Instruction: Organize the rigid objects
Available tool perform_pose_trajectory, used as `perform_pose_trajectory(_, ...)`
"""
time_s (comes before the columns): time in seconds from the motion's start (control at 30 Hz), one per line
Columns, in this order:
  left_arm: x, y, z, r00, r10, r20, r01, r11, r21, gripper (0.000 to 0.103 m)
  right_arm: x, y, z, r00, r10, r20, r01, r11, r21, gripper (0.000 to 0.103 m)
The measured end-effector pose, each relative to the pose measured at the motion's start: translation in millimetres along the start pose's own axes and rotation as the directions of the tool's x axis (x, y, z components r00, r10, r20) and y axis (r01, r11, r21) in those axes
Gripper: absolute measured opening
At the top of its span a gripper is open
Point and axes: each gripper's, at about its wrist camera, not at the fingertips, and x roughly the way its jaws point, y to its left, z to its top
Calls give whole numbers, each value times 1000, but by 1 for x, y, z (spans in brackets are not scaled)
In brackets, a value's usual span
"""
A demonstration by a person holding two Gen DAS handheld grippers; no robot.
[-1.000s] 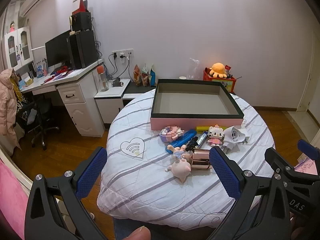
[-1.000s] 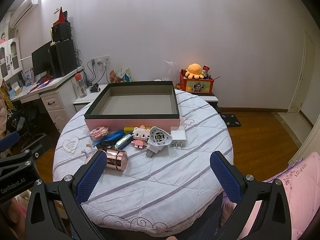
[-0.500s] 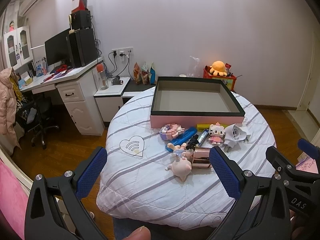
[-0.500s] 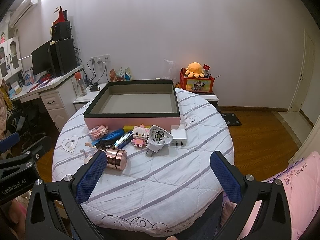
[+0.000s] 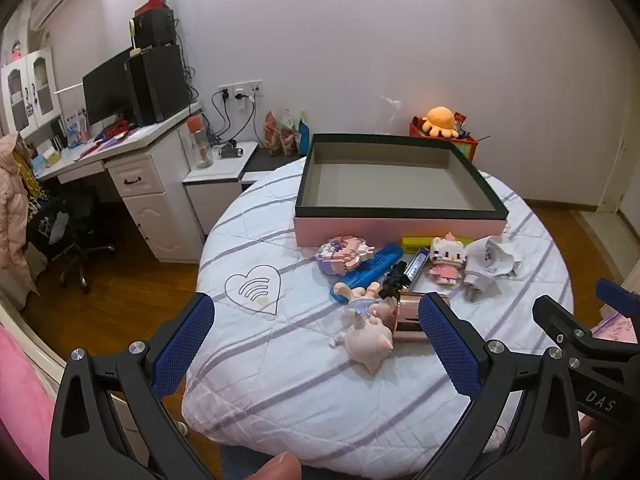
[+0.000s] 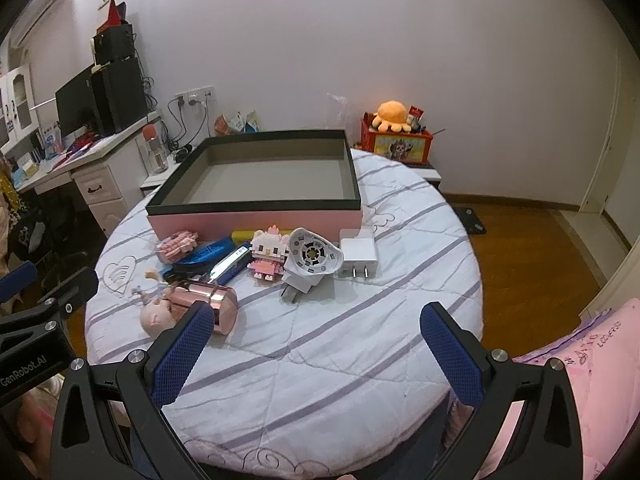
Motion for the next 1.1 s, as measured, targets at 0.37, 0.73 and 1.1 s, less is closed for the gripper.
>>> perform_pose_trajectory(0.37,30,7,13,1000,29,0,-29,1000,-9,103,42,-7,12,999,-9,-52,11,1000,27,103)
perform_pose_trajectory(0.73,88,15,17,998,29,-62,-29,1000,-11,103,94,7,13,989,52,-137,-52,999,1,103)
perform_pose_trajectory(1.1,104,37,5,994,41,-100,-46,998,-45,103,95,50,3,974,155,-167,-164,985,-46,103)
